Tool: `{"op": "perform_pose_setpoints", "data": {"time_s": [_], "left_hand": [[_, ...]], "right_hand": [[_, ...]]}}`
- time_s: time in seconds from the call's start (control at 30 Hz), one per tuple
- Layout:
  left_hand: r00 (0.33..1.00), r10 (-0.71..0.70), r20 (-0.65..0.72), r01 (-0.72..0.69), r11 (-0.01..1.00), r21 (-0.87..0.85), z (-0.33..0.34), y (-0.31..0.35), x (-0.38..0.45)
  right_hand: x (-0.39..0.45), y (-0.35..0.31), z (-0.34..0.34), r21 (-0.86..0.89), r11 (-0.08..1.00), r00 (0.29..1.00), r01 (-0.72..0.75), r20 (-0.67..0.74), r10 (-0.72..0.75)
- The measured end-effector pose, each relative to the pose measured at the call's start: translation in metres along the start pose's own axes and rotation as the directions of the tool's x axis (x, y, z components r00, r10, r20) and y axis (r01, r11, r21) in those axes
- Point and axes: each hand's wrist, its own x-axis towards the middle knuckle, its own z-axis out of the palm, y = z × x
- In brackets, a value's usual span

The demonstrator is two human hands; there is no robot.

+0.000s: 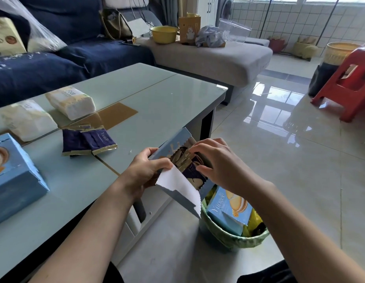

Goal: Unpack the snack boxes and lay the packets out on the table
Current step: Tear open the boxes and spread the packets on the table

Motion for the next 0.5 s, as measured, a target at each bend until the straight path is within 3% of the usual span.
{"op": "perform_pose_setpoints", "data": {"time_s": [0.3, 0.5], "left_hand": [[0.998, -0.006, 0.061, 0.003, 0.999, 0.042, -0.005, 0.0, -0.006], [0.996, 0.019, 0.083, -0.021, 1.0, 0.02, -0.008, 0.001, -0.007]], "right_hand": [[0.005, -0.008, 0.011, -0.067, 0.997, 0.995, 0.047, 0.086, -0.041], [0.008, -0.007, 0.014, -0.054, 0.998, 0.981, -0.029, 0.191, 0.039]]}}
